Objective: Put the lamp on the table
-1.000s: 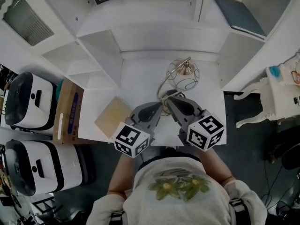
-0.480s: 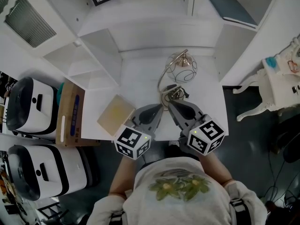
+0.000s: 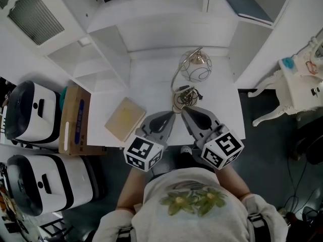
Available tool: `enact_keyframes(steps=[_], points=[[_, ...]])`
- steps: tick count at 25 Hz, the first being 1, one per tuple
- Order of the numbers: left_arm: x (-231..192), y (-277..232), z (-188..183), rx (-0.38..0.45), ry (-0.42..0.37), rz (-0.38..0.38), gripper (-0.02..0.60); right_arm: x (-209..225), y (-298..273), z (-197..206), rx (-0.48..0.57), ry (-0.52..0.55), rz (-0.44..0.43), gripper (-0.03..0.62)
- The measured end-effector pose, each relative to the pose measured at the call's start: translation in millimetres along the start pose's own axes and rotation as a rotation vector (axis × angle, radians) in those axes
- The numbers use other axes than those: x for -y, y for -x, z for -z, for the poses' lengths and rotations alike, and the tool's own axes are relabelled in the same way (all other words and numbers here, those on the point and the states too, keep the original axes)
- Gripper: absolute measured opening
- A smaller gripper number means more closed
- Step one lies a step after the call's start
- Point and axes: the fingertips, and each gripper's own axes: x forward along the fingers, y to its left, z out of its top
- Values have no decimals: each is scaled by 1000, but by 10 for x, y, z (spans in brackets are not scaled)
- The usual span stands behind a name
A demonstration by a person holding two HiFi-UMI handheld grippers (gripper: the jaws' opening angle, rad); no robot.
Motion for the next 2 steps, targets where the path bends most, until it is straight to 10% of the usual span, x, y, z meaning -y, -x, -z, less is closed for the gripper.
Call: enact_keyframes(steps=[2], points=[[14, 48, 13, -2, -4, -5, 29, -69, 23, 0, -1, 14, 1, 31]])
